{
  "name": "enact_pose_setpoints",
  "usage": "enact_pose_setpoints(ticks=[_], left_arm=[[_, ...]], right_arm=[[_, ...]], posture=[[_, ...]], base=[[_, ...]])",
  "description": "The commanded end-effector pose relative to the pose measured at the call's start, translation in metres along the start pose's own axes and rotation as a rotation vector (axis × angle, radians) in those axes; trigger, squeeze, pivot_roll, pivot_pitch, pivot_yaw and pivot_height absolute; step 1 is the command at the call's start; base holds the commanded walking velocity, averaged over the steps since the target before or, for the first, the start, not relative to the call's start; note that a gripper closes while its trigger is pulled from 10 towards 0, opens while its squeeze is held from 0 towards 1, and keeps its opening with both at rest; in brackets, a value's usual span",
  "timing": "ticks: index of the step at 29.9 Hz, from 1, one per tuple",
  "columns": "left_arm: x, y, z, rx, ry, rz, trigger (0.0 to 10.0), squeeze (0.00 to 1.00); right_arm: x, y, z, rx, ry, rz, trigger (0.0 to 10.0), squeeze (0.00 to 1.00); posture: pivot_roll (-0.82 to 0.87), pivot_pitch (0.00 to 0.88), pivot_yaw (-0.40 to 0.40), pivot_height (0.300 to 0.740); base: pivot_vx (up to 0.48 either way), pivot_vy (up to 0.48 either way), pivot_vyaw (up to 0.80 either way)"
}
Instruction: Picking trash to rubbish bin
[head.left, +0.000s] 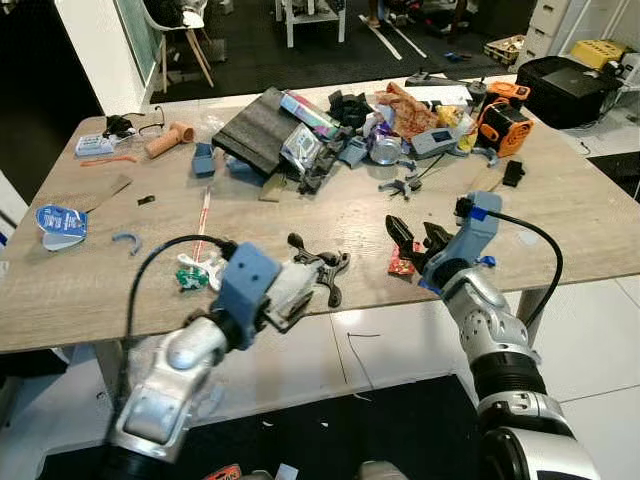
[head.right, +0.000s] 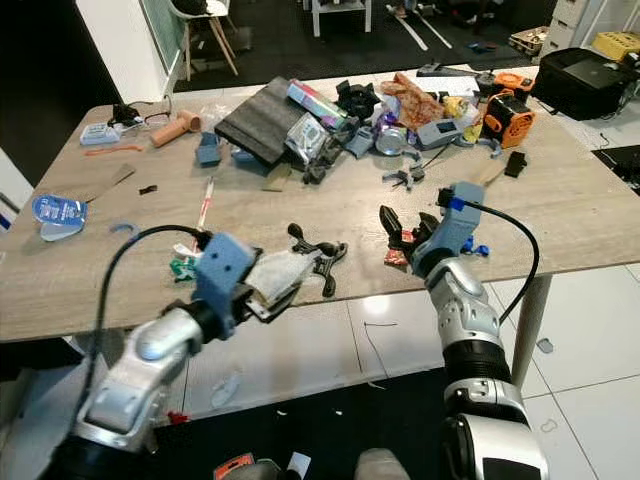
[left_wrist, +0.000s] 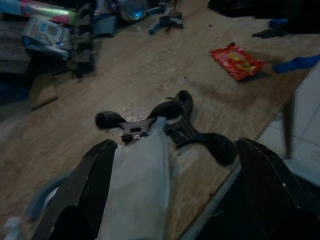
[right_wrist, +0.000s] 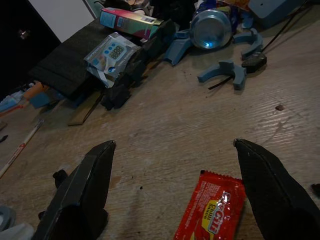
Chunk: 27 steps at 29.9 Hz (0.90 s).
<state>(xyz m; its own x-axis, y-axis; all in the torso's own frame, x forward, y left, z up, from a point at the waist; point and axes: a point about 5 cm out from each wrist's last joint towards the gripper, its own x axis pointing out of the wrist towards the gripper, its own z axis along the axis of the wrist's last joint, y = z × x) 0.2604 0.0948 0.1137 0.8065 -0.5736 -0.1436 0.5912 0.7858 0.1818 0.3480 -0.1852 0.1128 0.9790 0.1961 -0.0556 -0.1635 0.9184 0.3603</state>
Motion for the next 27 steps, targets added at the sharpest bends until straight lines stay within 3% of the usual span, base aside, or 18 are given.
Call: enact_pose_setpoints(ticks=[1, 7, 11, 21, 27], left_arm=[[0.005, 0.002, -0.003, 0.038, 0.045, 0.095, 10.0, 0.00], [0.010, -0.001, -0.003, 0.048, 0.064, 0.147, 10.0, 0.00], [0.013, 0.001, -0.011, 0.063, 0.141, 0.216, 10.0, 0.00], [0.020, -0.004, -0.026, 0.001, 0.252, 0.201, 10.0, 0.00], [0.021, -0.004, -0.030, -0.034, 0.283, 0.204, 10.0, 0.00]], right_arm=[[-0.001, 0.000, -0.001, 0.010, 0.000, -0.005, 10.0, 0.00], [-0.001, 0.000, -0.001, 0.010, 0.000, -0.005, 10.0, 0.00], [-0.001, 0.001, -0.001, 0.011, -0.001, -0.004, 10.0, 0.00], [-0.001, 0.002, -0.003, 0.016, 0.001, 0.001, 10.0, 0.00], [-0.003, 0.012, -0.006, 0.004, 0.021, 0.117, 10.0, 0.00]], posture=[[-0.15, 0.000, 0.036, 0.740], [-0.15, 0.000, 0.038, 0.740], [-0.15, 0.000, 0.042, 0.740], [-0.15, 0.000, 0.049, 0.740], [-0.16, 0.000, 0.050, 0.740]], base=[[0.000, 0.000, 0.00], [0.000, 0.000, 0.00], [0.000, 0.000, 0.00], [0.000, 0.000, 0.00], [0.000, 0.000, 0.00]])
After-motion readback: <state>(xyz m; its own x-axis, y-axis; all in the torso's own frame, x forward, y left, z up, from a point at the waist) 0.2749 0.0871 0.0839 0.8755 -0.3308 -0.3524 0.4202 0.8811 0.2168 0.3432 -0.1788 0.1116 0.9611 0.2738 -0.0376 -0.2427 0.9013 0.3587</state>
